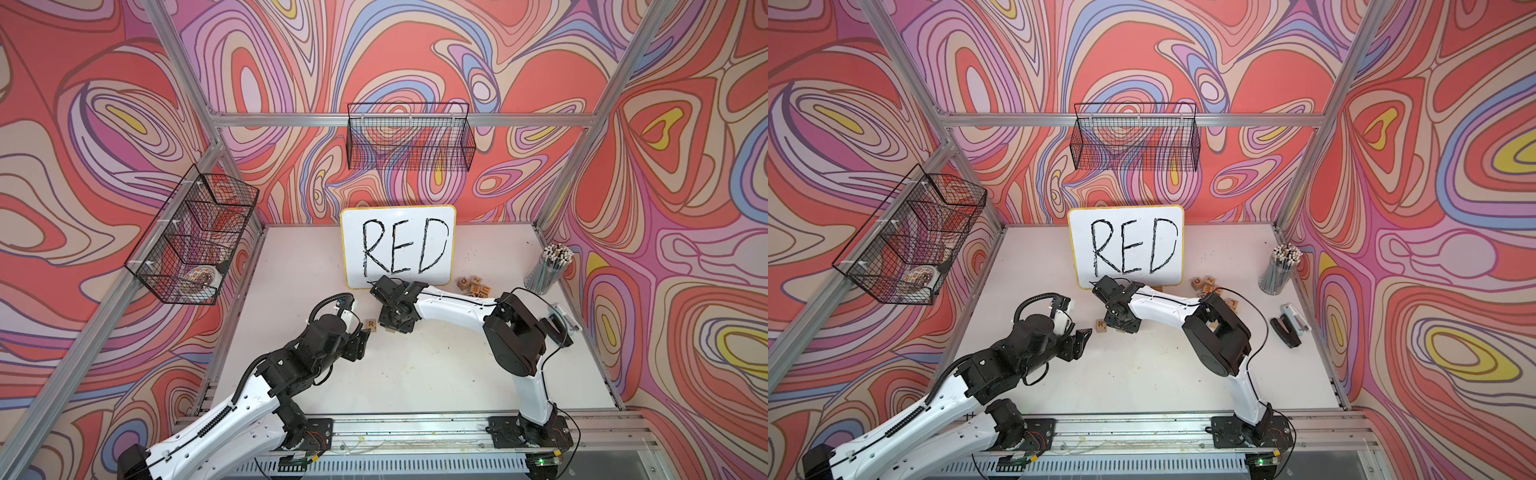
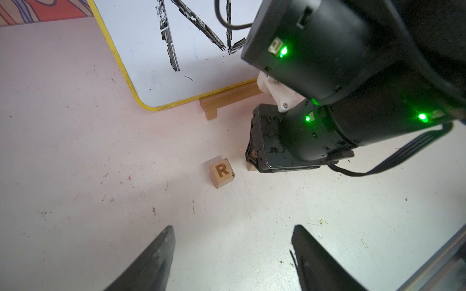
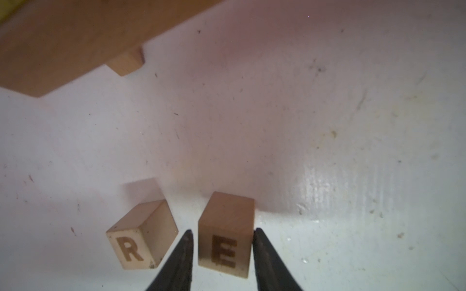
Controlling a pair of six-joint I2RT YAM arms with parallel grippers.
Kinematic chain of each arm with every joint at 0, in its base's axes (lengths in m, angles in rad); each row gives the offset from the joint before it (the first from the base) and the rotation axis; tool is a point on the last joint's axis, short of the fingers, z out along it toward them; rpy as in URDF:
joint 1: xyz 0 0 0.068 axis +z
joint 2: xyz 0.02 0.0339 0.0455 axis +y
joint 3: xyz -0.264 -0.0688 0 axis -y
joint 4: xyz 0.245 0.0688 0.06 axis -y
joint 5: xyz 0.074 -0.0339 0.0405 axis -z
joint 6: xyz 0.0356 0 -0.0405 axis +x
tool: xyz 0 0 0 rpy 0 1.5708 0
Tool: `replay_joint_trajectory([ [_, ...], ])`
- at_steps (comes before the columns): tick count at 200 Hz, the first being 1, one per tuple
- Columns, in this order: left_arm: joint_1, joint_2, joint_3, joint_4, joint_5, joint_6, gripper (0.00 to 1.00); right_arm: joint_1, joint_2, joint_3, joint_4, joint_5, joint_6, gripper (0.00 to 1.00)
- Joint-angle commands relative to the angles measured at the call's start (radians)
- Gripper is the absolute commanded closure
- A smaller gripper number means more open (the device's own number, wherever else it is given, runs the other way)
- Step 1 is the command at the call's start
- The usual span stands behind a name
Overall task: Assemble the uppercase word "red" with letter blocks
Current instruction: Adjust the letter block at the center of the board.
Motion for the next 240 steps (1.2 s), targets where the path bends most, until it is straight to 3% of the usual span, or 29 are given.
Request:
replay_joint_trajectory([
  [1,0.004,-0.012,-0.008,-0.006,-0.014,-0.006,0.24,-0.008,0.04,0.007,-0.006,-0.008,-0.036,0.66],
  [49,0.004,-0.01,-0.009,-0.006,-0.016,-0.007,0.24,-0.01,0.079,0.078,-0.079,-0.002,-0.146,0.75],
  [108,0.004,-0.009,-0.01,-0.009,-0.017,-0.007,0.24,-0.012,0.126,0.198,-0.217,0.039,-0.328,0.76],
  [240,0.004,0.005,-0.006,-0.006,-0.015,-0.005,0.24,-0.026,0.056,0.083,-0.203,0.044,-0.322,0.75],
])
